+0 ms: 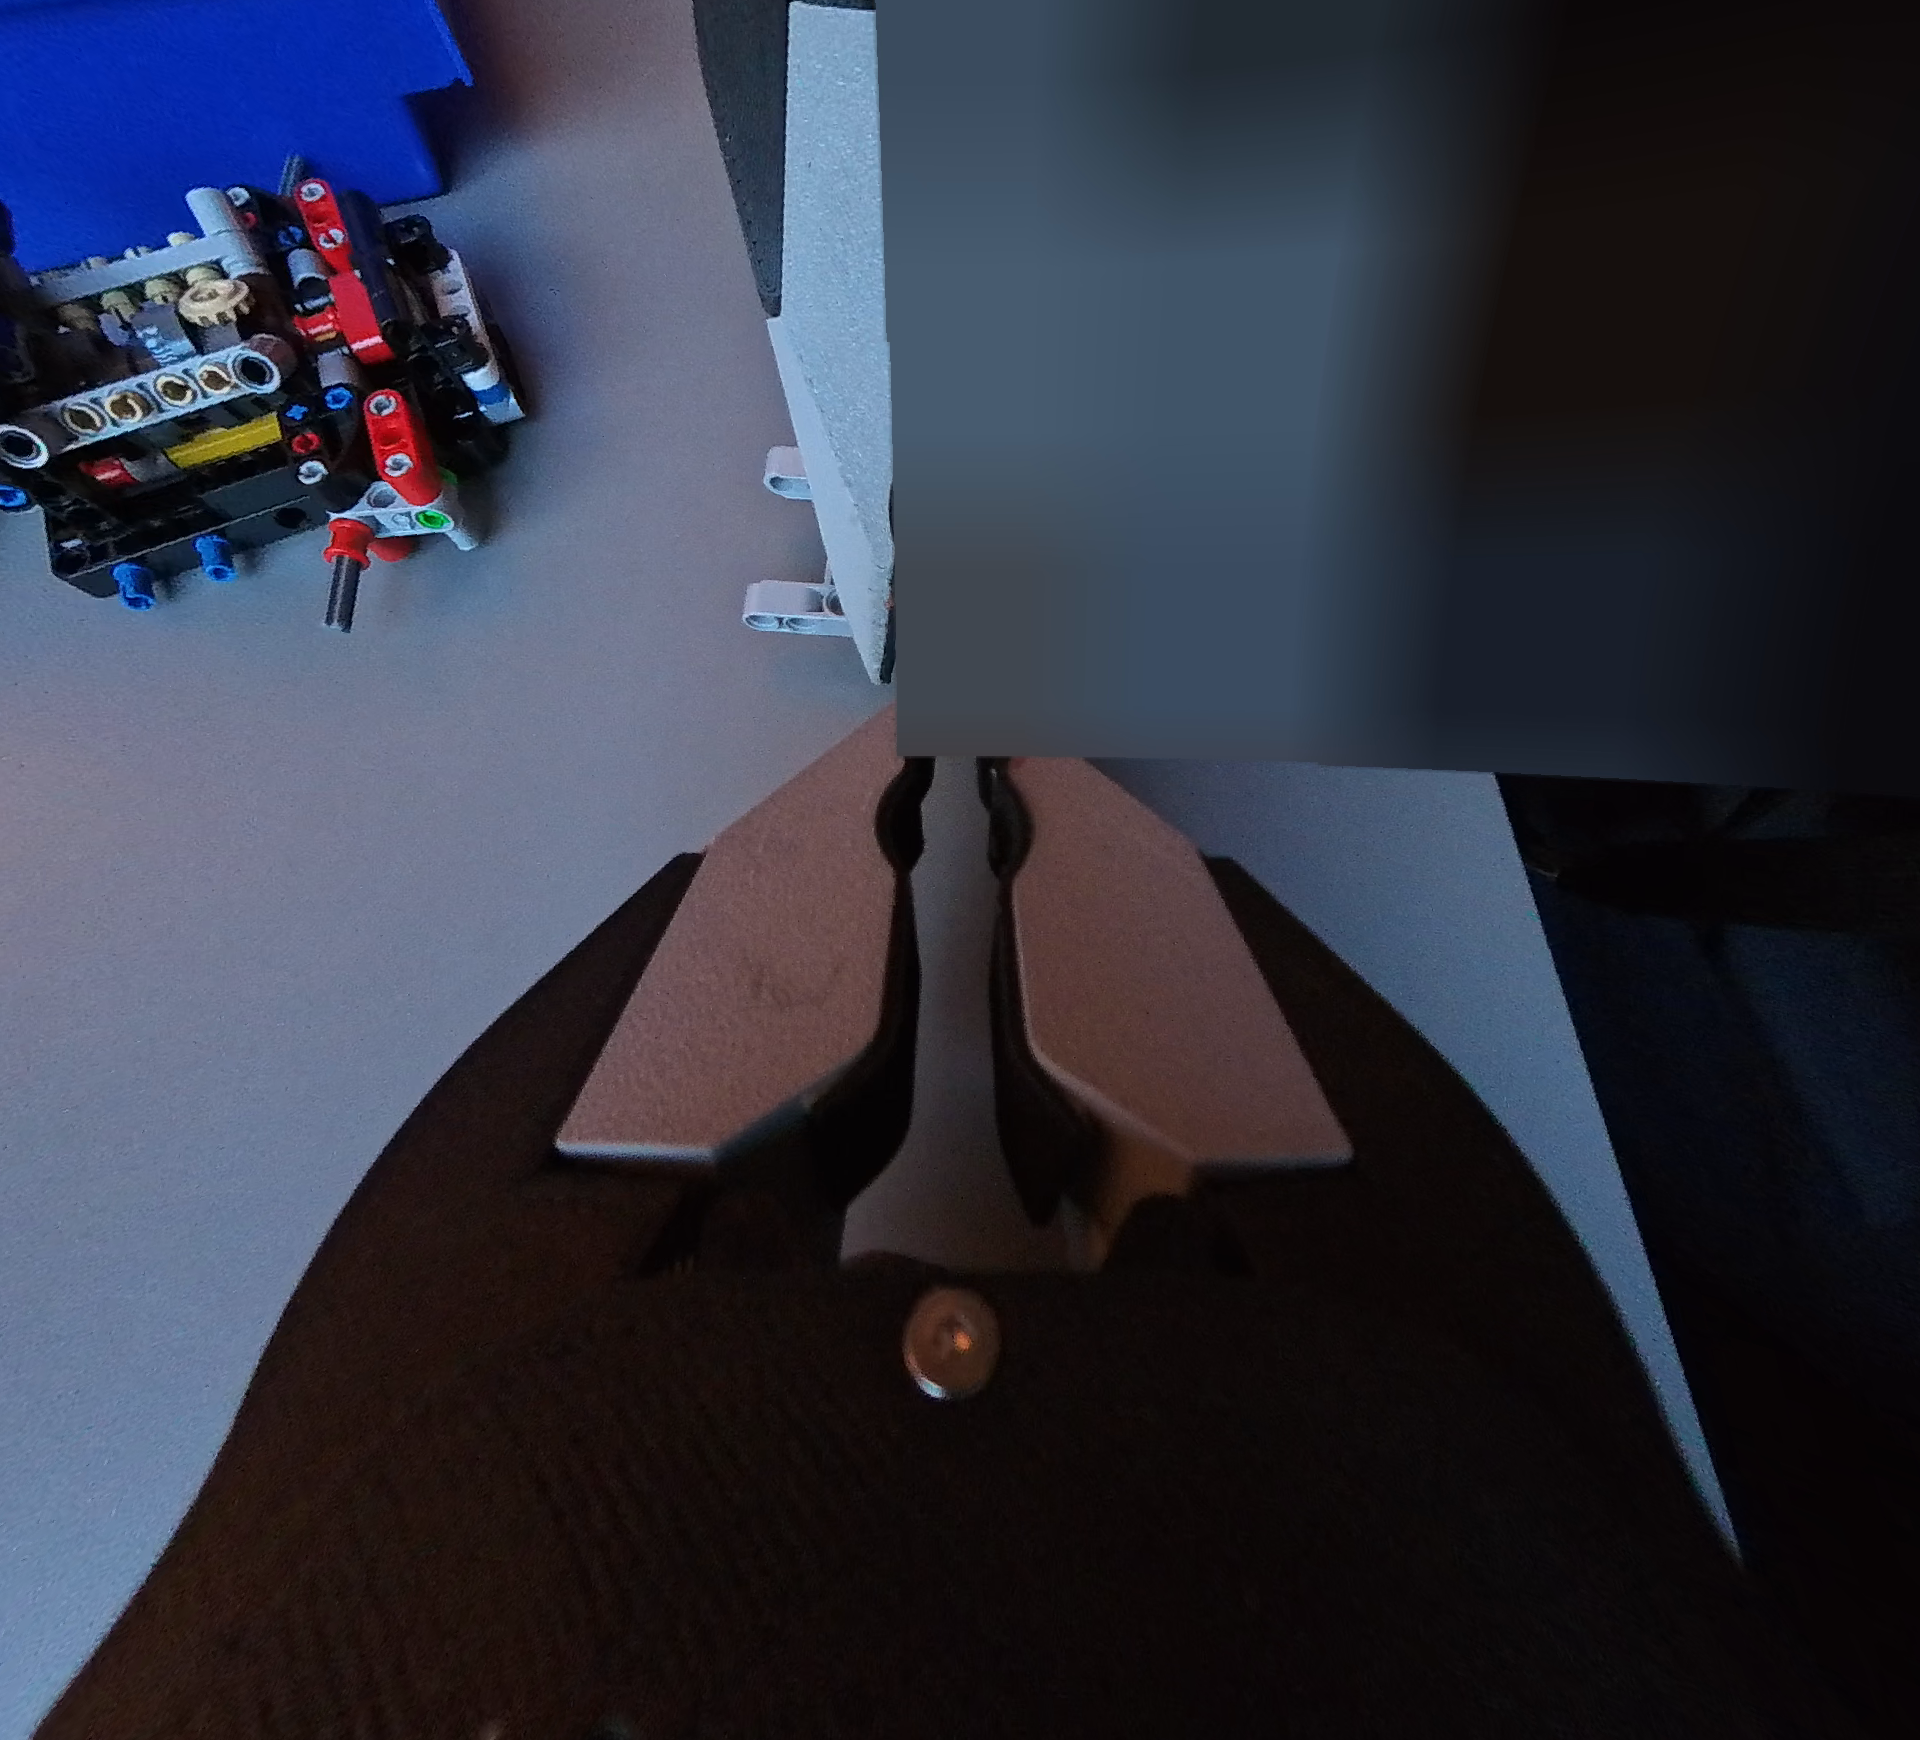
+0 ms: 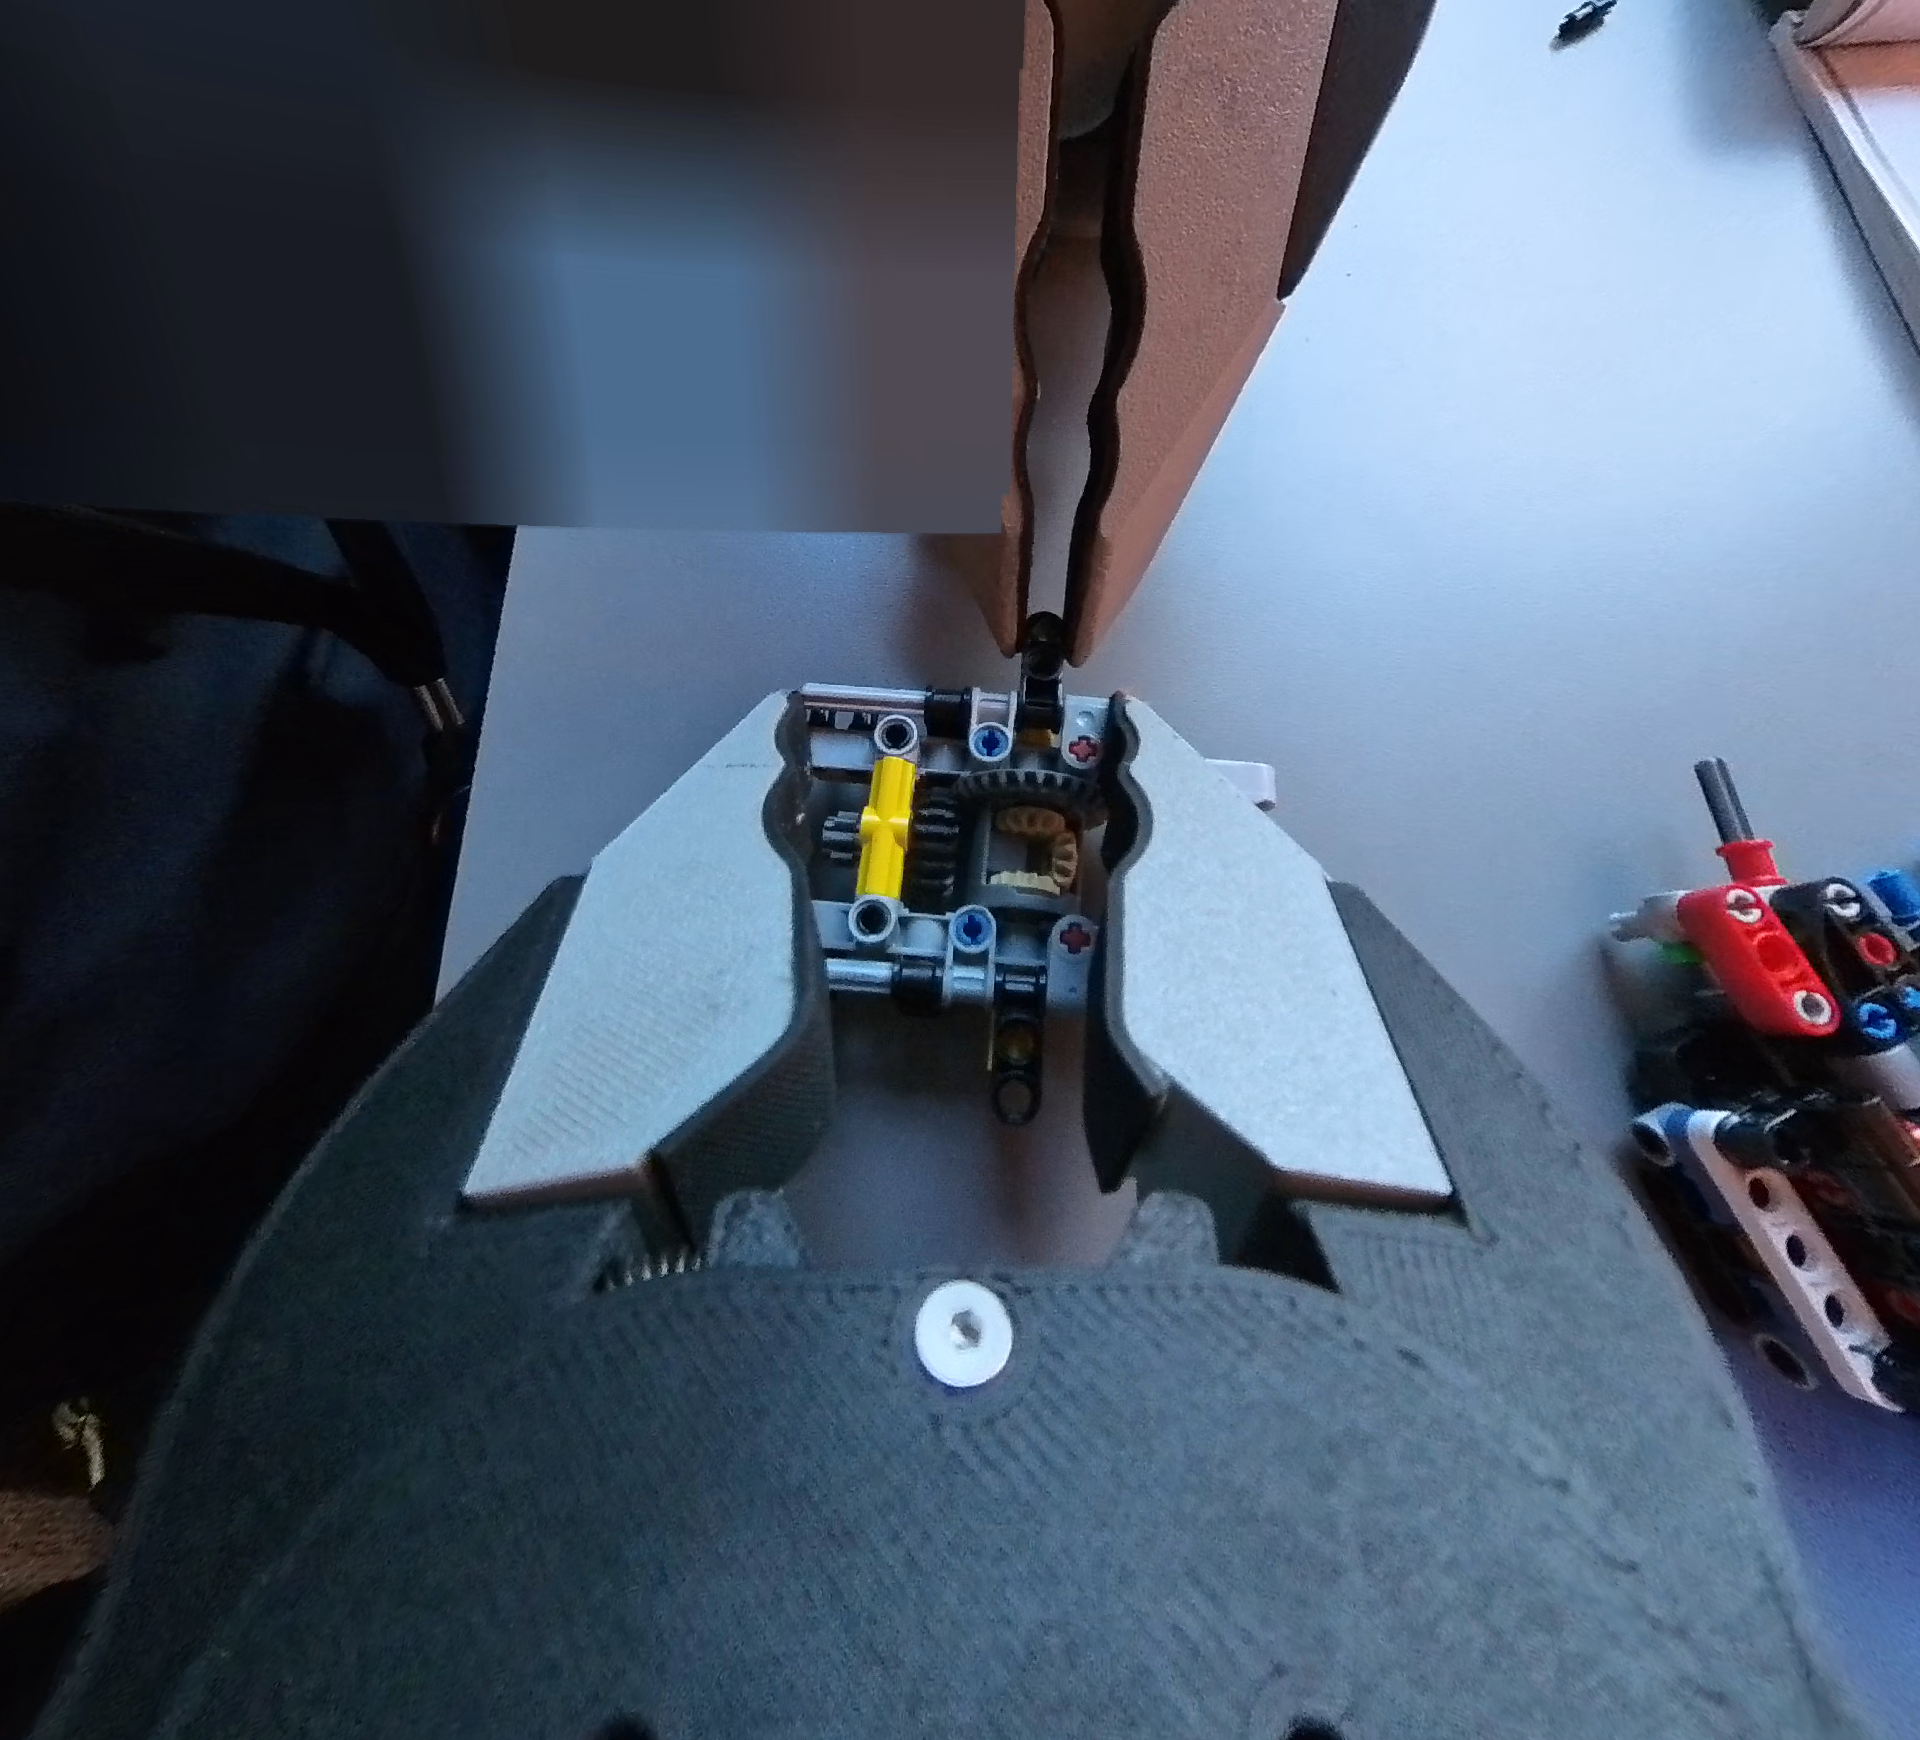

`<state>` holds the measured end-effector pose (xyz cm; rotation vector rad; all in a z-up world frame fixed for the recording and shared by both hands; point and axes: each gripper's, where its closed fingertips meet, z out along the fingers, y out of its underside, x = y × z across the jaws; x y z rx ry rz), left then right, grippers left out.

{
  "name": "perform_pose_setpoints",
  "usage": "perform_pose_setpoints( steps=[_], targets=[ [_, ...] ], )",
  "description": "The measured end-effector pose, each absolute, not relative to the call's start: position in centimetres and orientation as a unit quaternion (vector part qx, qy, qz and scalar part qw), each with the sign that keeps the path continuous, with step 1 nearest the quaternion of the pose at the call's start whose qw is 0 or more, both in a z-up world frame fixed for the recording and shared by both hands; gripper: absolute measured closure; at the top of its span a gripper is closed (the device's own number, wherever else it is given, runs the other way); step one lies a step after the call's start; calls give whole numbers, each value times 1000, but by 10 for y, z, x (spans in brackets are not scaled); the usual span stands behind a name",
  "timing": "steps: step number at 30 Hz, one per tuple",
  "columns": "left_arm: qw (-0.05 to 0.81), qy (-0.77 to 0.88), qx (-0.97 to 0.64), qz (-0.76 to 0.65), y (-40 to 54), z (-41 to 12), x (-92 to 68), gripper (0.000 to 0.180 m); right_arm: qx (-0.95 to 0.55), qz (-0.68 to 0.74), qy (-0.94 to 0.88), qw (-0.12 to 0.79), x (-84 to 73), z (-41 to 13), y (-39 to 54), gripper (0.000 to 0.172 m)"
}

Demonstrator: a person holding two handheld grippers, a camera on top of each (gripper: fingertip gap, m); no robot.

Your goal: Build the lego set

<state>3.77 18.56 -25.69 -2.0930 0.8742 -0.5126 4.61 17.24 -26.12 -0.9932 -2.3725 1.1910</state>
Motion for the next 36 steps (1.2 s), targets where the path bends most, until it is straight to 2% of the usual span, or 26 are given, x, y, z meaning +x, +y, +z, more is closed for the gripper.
perform_pose_setpoints(
  steps=[19, 32, 36],
  targets=[
    [399, 340, -830, -192, 188, -258, 36, 176, -331, 393, -837, 186, 44, -263, 176, 119],
    [395, 328, -834, -203, 190, -258, 35, 176, -338, 408, -832, 163, 43, -262, 177, 119],
    [403, 327, -834, -185, 192, -258, 33, 175, -332, 396, -835, 192, 40, -263, 180, 117]
  ],
)
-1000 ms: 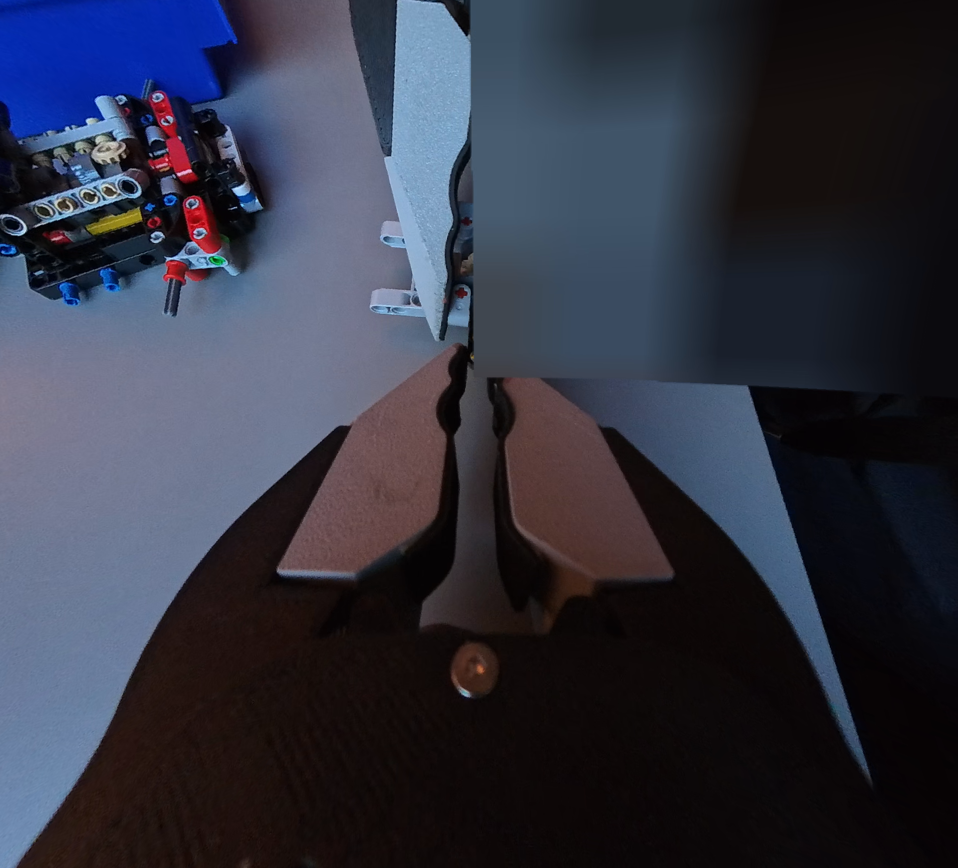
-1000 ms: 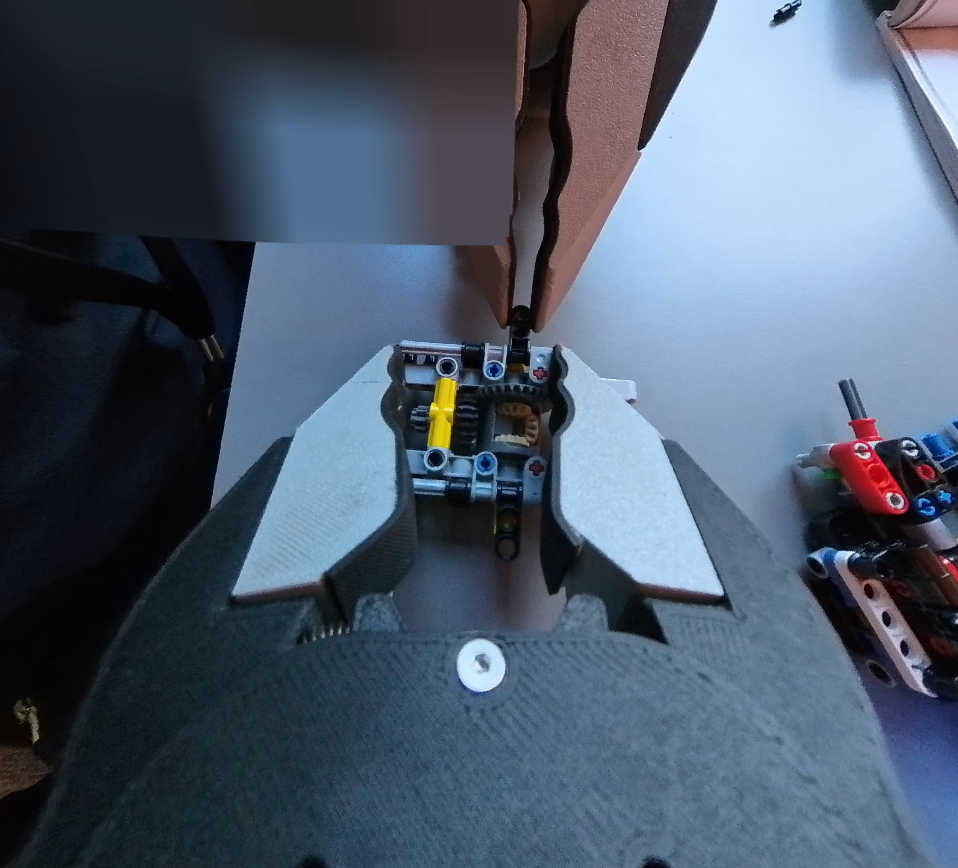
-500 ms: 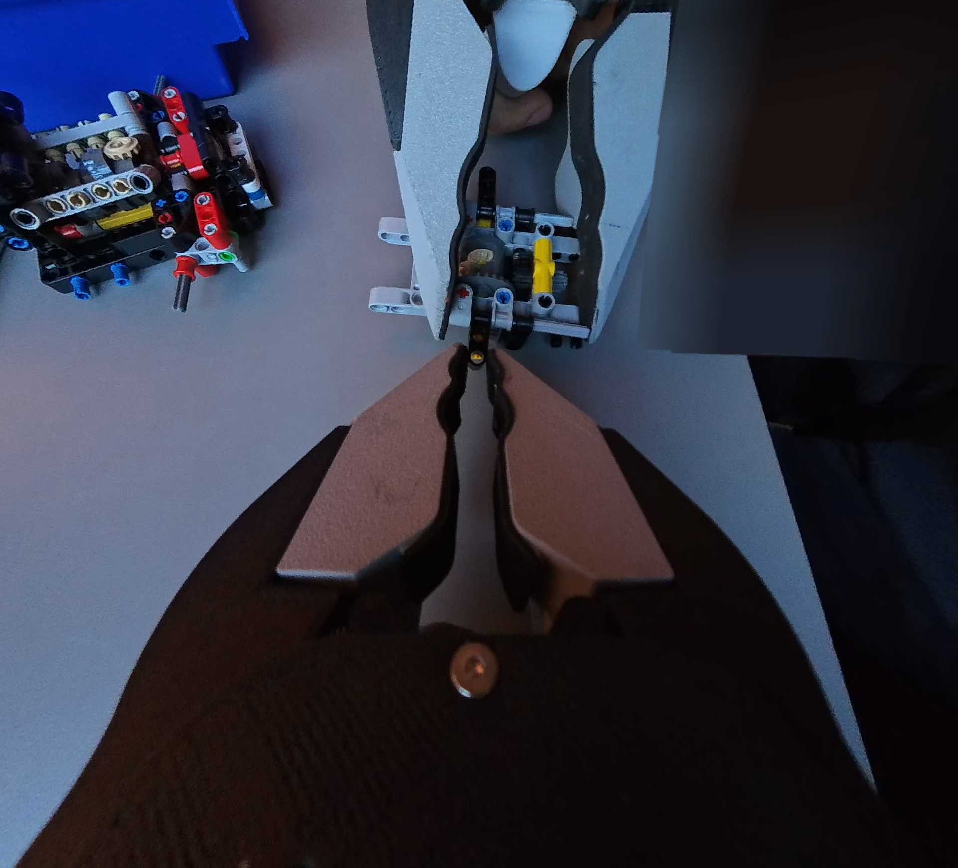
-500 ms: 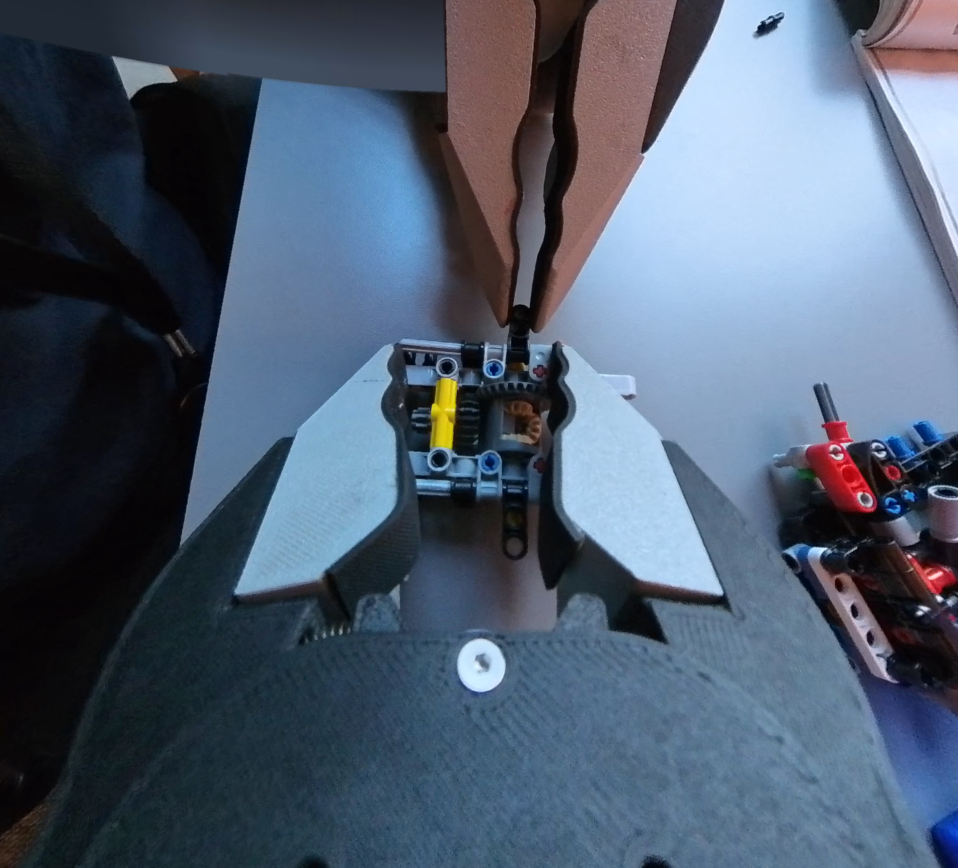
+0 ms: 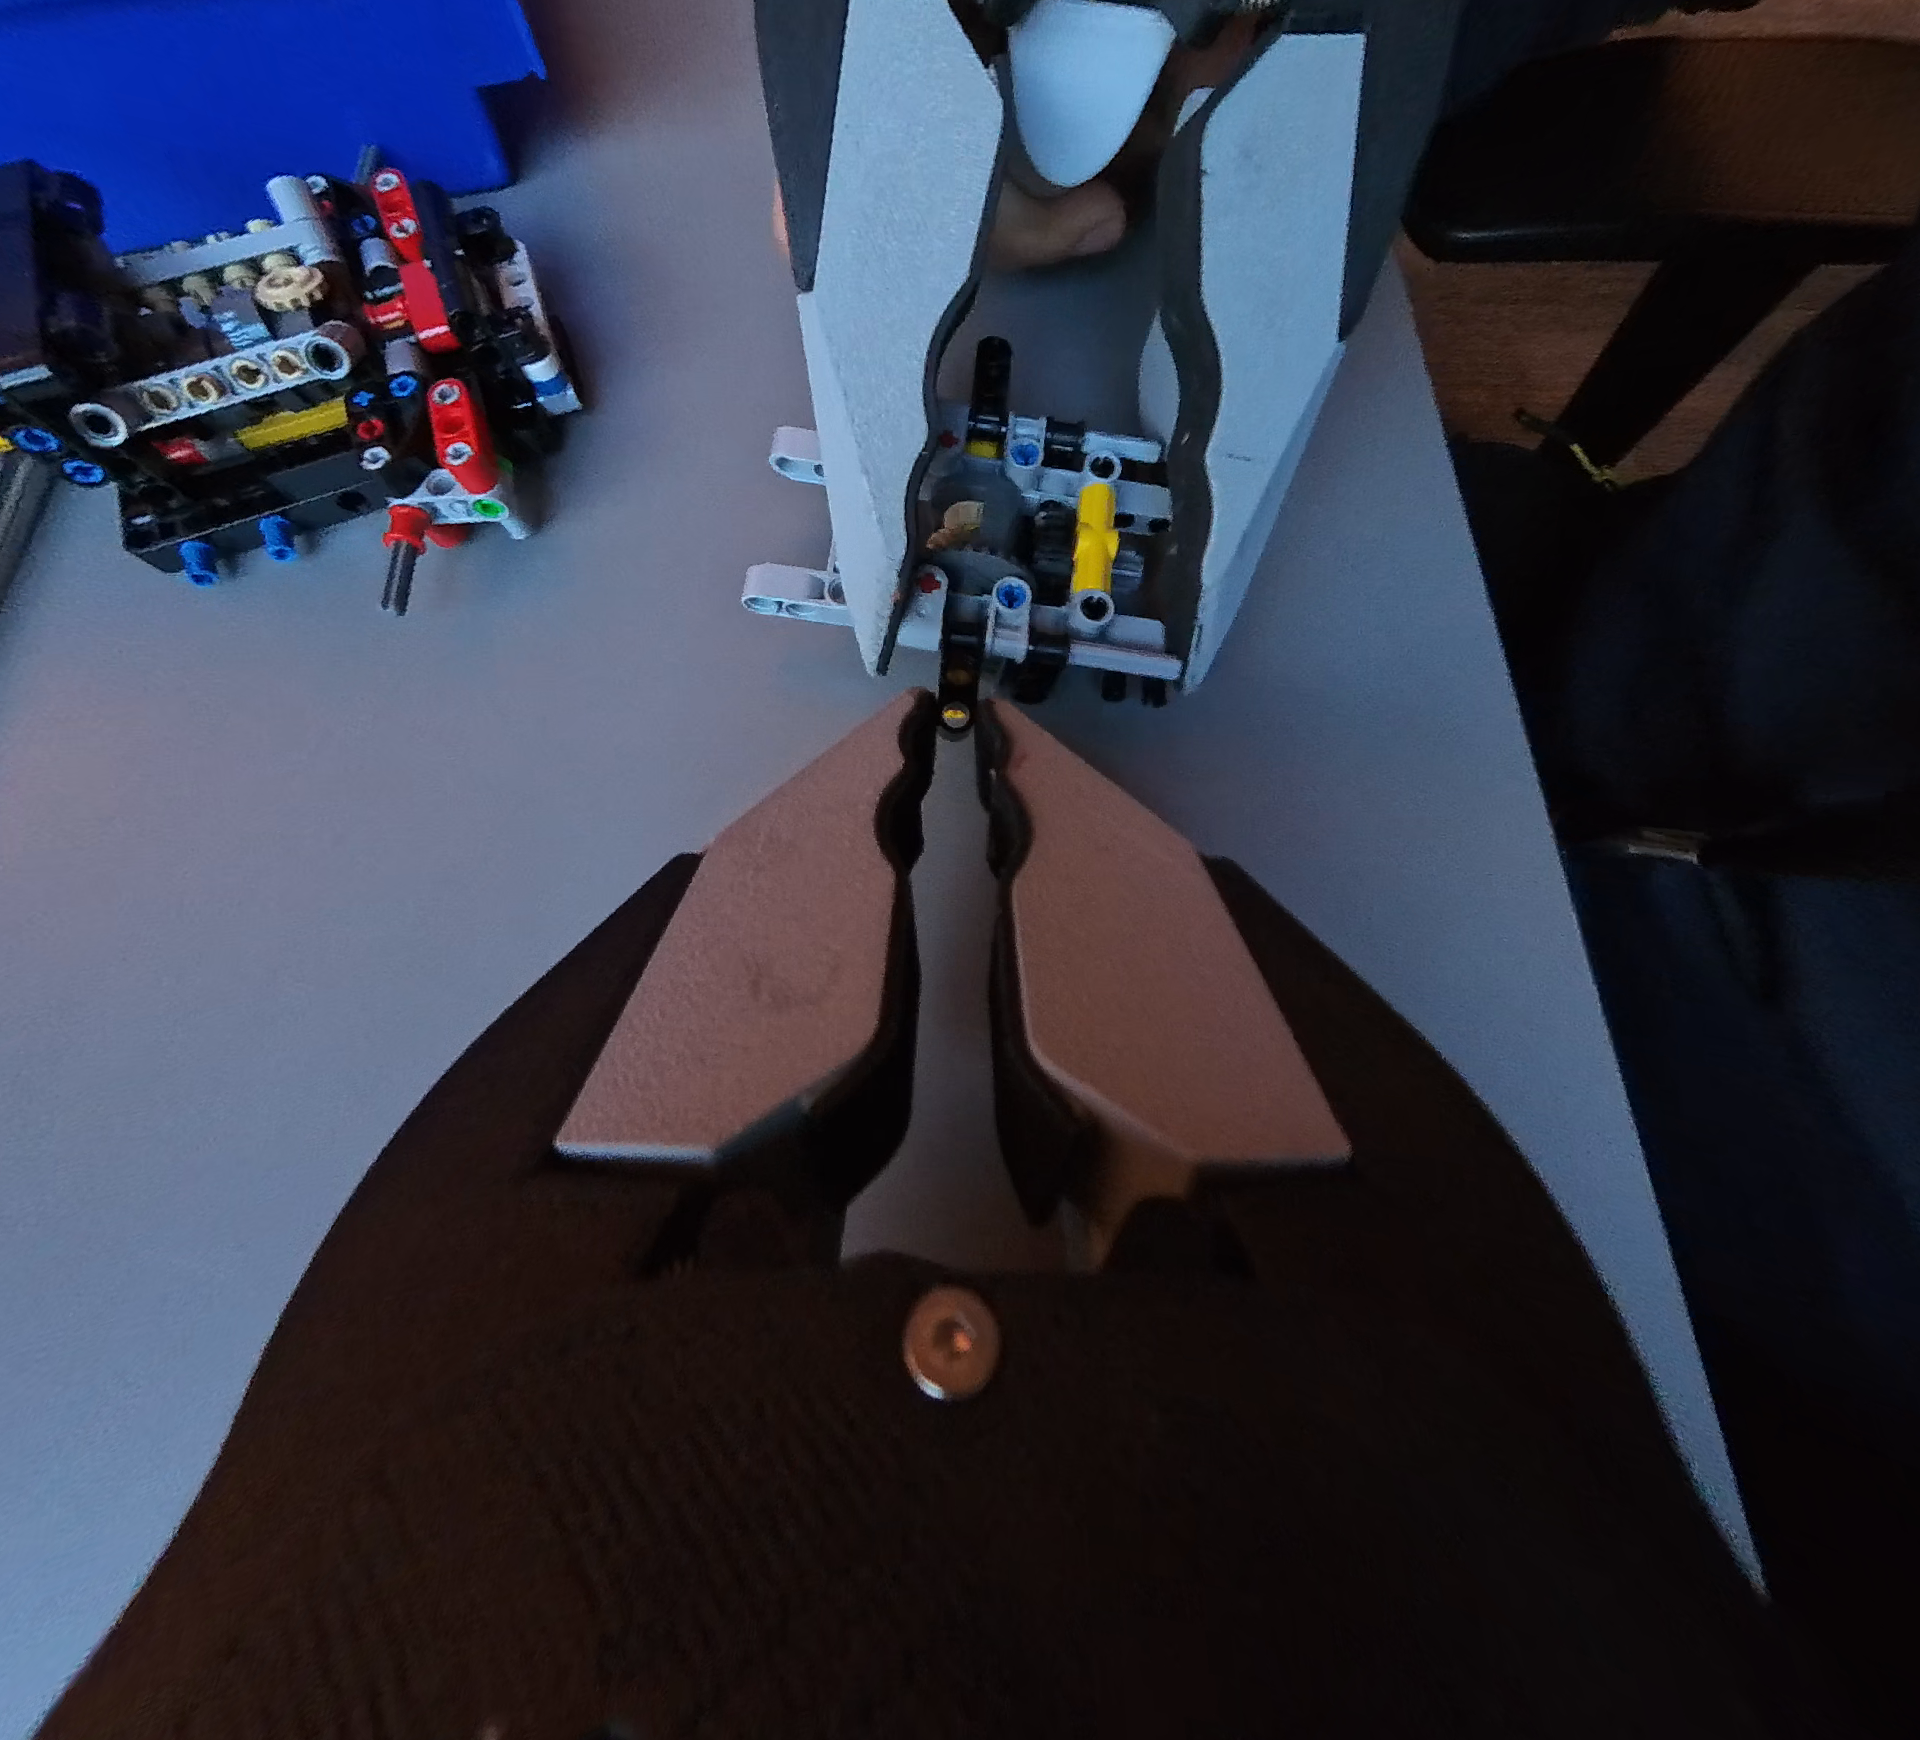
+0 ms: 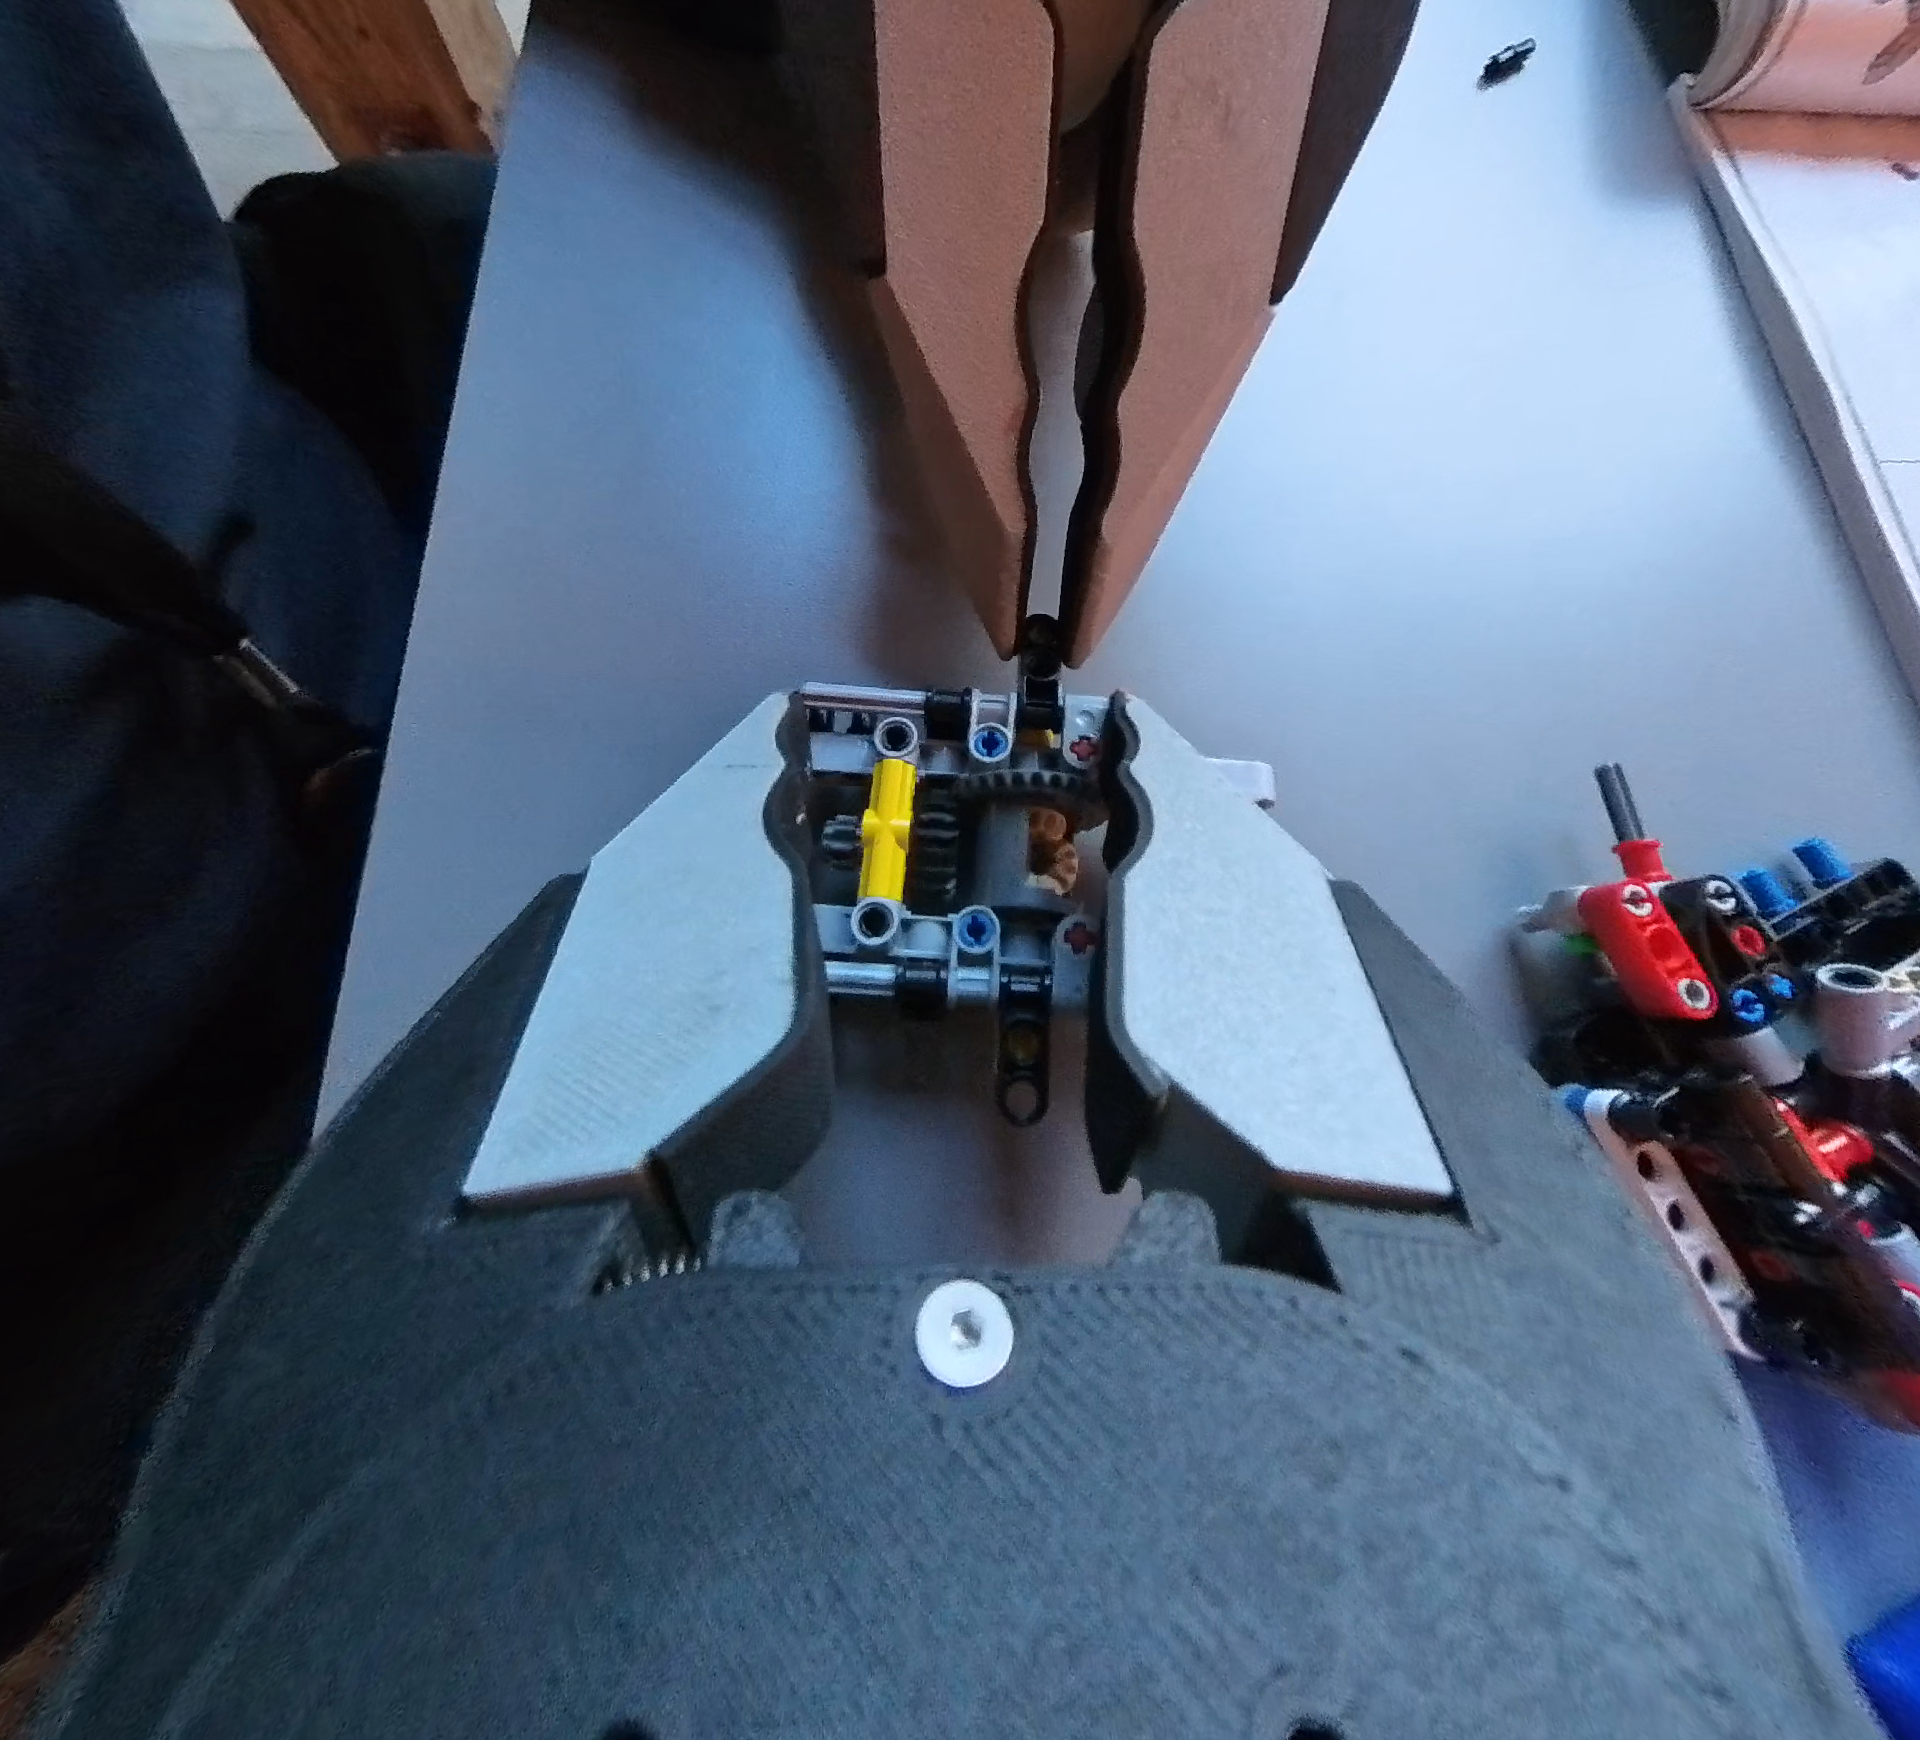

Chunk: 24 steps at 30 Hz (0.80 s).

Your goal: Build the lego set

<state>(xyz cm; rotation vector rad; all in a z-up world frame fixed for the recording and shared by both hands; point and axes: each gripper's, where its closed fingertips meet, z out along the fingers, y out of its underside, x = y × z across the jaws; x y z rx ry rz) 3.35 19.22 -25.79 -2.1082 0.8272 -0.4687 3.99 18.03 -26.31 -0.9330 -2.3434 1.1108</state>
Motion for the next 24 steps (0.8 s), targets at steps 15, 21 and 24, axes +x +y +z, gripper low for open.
perform_pose_setpoints(
  steps=[15, 21, 24],
  targets=[
    [403, 329, -836, -176, 193, -259, 34, 176, -356, 367, -840, 182, 40, -265, 181, 118],
    [406, 361, -823, -168, 195, -258, 33, 176, -354, 363, -843, 177, 40, -265, 182, 118],
    [405, 361, -823, -169, 194, -257, 33, 175, -335, 361, -851, 183, 40, -264, 183, 120]
  ],
)
